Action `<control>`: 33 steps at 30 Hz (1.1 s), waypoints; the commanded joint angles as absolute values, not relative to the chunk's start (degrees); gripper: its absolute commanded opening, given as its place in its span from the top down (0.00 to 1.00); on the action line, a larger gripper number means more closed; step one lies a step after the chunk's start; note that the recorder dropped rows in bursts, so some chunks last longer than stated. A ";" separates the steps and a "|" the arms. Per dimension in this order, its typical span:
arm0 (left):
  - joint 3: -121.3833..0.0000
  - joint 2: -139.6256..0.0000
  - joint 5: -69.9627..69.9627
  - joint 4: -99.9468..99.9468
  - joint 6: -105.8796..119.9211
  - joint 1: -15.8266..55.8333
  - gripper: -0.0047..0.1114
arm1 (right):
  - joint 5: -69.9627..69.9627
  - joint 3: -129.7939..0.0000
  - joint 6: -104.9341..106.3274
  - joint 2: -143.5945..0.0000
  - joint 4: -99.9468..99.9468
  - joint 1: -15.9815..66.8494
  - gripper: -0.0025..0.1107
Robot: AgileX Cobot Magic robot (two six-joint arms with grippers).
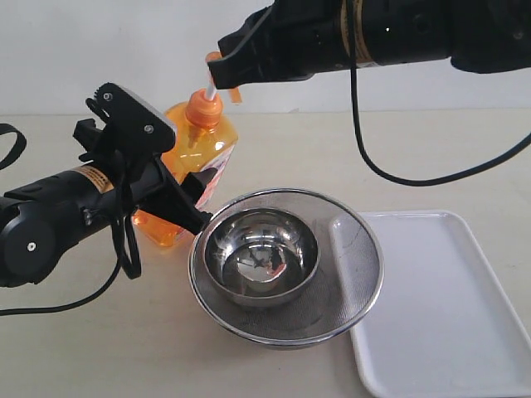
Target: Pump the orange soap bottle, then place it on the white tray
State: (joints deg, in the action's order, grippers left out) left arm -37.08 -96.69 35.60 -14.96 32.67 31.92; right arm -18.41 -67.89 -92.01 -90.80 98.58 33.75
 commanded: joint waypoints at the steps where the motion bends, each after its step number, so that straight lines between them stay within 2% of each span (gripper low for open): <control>1: -37.90 -96.10 39.00 -14.35 31.72 31.95 0.92 | -21.77 -66.91 -91.61 -91.52 99.95 33.72 0.98; 33: -37.90 -96.10 39.00 -12.57 30.43 31.95 0.92 | -22.94 -63.36 -92.63 -91.52 99.95 33.83 0.98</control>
